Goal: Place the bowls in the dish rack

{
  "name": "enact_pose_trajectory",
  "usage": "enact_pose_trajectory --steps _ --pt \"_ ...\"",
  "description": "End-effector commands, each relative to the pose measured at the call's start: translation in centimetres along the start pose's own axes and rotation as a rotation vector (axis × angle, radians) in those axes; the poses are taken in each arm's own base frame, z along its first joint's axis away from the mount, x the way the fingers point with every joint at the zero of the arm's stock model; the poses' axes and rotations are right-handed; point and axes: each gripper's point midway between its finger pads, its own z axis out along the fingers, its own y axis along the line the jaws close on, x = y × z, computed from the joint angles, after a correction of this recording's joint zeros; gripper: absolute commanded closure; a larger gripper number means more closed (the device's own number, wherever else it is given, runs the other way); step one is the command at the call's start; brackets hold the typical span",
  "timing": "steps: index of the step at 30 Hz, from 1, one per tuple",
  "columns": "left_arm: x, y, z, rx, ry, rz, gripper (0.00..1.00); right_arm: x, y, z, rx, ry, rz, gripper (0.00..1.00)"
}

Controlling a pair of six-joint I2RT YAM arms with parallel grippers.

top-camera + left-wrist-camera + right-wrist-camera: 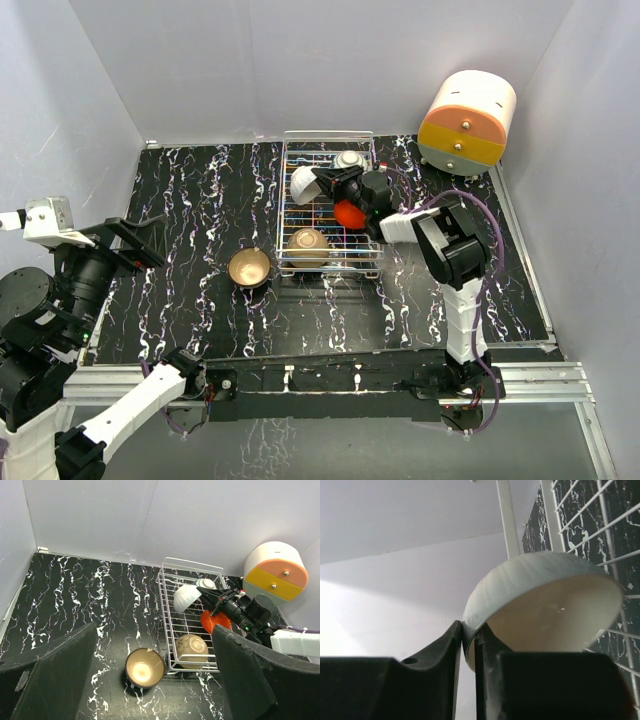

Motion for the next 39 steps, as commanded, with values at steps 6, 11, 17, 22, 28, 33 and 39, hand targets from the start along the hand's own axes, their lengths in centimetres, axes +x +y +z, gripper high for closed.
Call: enact_pose_trajectory --steps 6,11,17,22,28,33,39 --pt "-0.3 0.3 -0.4 -0.004 -0.018 -0.003 0.04 -1.7 -3.0 -1.7 0.142 -0.056 -0.115 0.92" --pt "-0.1 0.3 -0.5 0.002 -0.024 -0.01 0.04 -1.3 -2.8 -2.7 0.099 -0.044 -0.139 0.92" --pt "0.2 -0.1 -0.3 0.019 -0.013 -0.01 0.04 0.6 1.6 -1.4 -0.189 0.056 -0.19 0.92" --pt "-0.3 0.2 -0.6 0.008 -0.026 -0.005 0.04 1.7 3.9 1.3 -0.218 0.061 -0.249 0.92" --pt "-0.6 0.5 -0.8 -0.001 -0.031 0.01 0.04 0.3 3.1 4.3 -0.169 0.008 -0.242 0.92" --pt "-0.6 0.8 -0.7 -0.019 -0.03 0.027 0.04 -0.4 1.4 6.0 -0.147 0.003 -0.233 0.92" --pt "-0.5 0.9 -0.6 -0.027 -0.028 0.034 0.04 -0.7 0.1 4.5 -0.098 -0.025 -0.234 0.91"
